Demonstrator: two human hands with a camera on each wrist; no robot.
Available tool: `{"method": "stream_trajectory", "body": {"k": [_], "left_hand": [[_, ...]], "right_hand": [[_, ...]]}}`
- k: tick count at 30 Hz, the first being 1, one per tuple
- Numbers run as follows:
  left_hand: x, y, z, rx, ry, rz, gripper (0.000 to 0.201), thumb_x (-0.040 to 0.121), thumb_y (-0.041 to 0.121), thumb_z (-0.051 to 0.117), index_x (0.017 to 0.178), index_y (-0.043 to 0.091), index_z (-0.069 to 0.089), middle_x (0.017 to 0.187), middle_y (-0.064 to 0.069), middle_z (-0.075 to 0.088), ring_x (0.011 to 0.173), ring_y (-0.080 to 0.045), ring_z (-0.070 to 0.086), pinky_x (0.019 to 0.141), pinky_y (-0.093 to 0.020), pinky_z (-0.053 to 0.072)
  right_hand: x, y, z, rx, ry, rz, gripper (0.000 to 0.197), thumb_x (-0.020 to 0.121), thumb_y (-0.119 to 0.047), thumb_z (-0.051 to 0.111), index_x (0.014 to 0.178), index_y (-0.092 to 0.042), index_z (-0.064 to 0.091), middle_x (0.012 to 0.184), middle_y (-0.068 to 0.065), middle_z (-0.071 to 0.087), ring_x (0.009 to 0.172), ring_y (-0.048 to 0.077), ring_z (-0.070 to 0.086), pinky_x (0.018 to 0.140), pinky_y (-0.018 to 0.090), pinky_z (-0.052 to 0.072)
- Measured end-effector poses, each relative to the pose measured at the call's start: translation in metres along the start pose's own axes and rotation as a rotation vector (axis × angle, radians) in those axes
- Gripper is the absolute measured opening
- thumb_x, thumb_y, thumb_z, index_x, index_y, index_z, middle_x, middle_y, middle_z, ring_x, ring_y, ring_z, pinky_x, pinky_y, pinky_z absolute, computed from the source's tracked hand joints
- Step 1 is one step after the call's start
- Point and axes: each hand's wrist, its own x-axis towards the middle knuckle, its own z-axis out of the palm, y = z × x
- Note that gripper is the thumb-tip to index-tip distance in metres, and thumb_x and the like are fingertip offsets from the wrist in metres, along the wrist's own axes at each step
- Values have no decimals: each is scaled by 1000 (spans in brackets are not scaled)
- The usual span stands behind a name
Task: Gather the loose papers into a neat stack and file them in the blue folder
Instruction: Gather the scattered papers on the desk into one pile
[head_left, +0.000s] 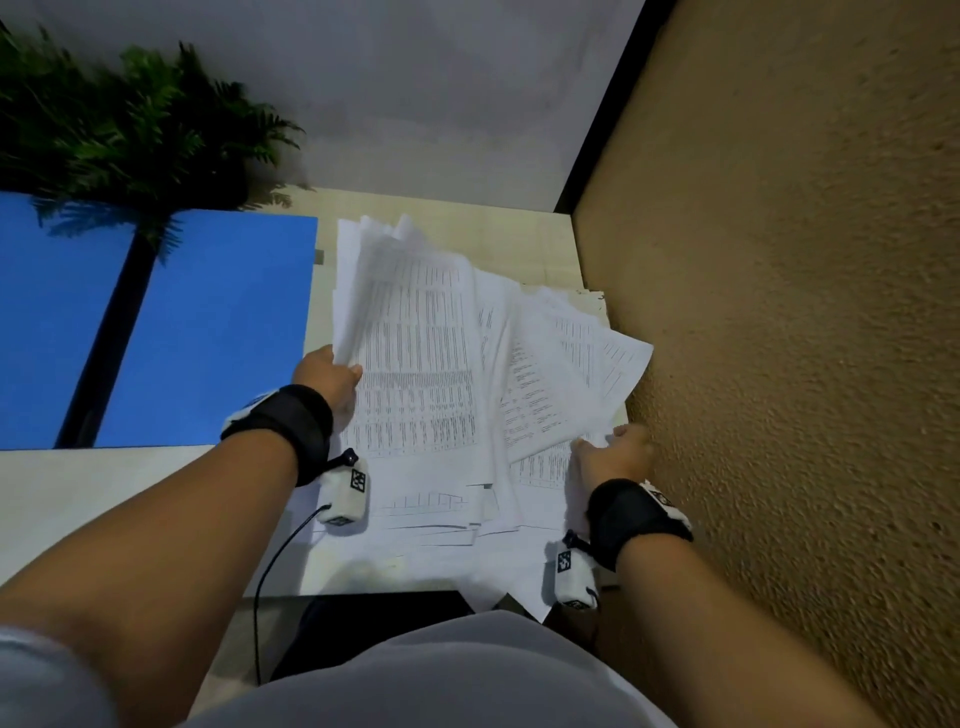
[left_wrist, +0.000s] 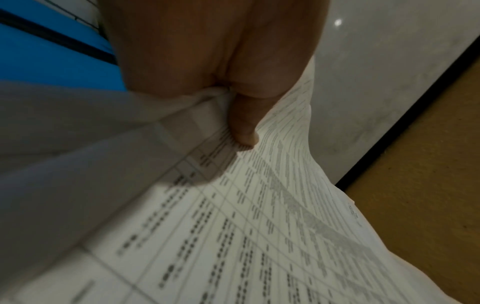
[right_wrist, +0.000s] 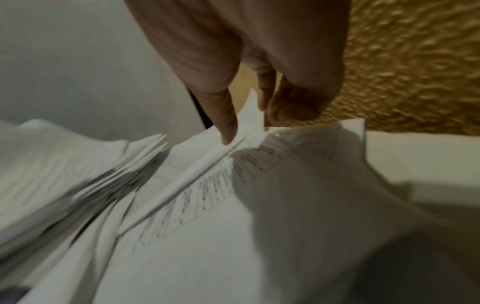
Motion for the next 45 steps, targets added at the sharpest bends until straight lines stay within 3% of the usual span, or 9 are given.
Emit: {"method": "stream_trajectory", "body": {"k": [2, 5, 10, 15, 19, 23, 26, 32, 45], "left_hand": [[-10, 1, 2, -10, -4, -27, 35, 86, 19, 59, 120, 9, 56, 125, -31, 57, 116, -47, 58, 99, -56, 47], [-19, 1, 2, 21, -17, -7, 31, 91, 16, 56, 122, 8, 56, 104, -22, 62, 97, -41, 62, 87, -46, 52], [-25, 2, -1, 188, -40, 4, 33, 84, 30, 60, 113, 14, 56, 102, -19, 60, 95, -39, 60, 87, -47, 55], [-50, 6, -4, -6, -31, 55, 22, 98, 12, 49, 120, 12, 53, 96, -8, 55, 81, -21, 53, 68, -27, 44], [-58, -17, -12, -6, 27, 82, 33, 100, 12, 47, 133, 14, 51, 112, -5, 57, 99, -23, 52, 86, -31, 39], [-56, -42, -14, -47, 33, 30, 32, 98, 11, 50, 130, 14, 52, 113, -7, 58, 103, -26, 54, 87, -35, 41], [-56, -50, -13, -128, 27, -9, 36, 97, 10, 52, 133, 14, 53, 119, -11, 62, 112, -32, 58, 95, -41, 45], [-57, -59, -15, -165, -10, -24, 38, 96, 10, 55, 134, 14, 52, 117, -7, 61, 112, -31, 57, 92, -35, 41], [-58, -49, 4, -16, -102, -18, 29, 93, 8, 57, 122, 8, 53, 116, -17, 64, 109, -36, 60, 100, -48, 47]], "right_hand": [[-1, -4, 7, 103, -169, 98, 38, 73, -31, 79, 93, -4, 60, 93, 13, 59, 92, 34, 65, 84, 40, 55], [-5, -8, 17, 502, -385, 294, 31, 77, -20, 79, 95, 2, 66, 79, 14, 59, 59, 26, 54, 58, 32, 51], [-5, -20, 34, 520, -462, 235, 48, 77, -21, 78, 121, -10, 61, 117, 13, 68, 104, 32, 66, 94, 48, 53], [4, -36, 40, 491, -497, 206, 53, 77, -35, 74, 122, -11, 62, 117, 10, 69, 108, 33, 66, 98, 49, 52], [39, -39, 63, 498, -491, 183, 87, 66, -51, 78, 137, -10, 48, 131, 10, 59, 120, 33, 59, 103, 49, 48], [9, -77, 67, 504, -487, 184, 68, 78, -31, 75, 137, -13, 45, 124, 5, 59, 113, 25, 57, 108, 44, 41], [1, -85, 72, 388, -478, 174, 39, 91, -27, 64, 124, -11, 51, 98, 7, 58, 92, 22, 54, 89, 33, 45], [-9, -93, 69, 477, -281, 176, 32, 86, -33, 68, 106, -9, 60, 85, 1, 58, 85, 22, 57, 78, 28, 47], [-31, -139, -74, 405, 265, -590, 38, 95, -33, 56, 113, 0, 61, 103, 11, 66, 100, 22, 62, 87, 32, 49]]}}
